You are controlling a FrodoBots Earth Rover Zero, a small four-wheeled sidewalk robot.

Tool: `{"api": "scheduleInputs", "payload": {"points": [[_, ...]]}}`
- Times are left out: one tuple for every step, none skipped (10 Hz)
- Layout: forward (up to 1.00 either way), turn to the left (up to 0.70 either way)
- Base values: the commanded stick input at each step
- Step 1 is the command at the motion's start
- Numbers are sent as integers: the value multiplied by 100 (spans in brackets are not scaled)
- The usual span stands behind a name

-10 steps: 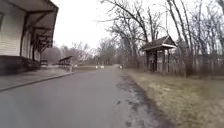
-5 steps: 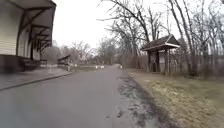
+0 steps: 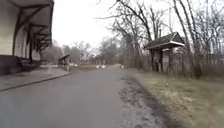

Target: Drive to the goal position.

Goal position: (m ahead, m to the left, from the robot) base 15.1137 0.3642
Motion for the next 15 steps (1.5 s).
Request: {"api": "scheduleInputs", "payload": {"points": [[70, 0], [70, 0], [85, 0], [85, 0], [85, 0], [85, 0], [85, 0], [85, 0], [100, 0], [100, 0], [100, 0], [100, 0], [100, -40], [100, -40], [100, -40]]}}
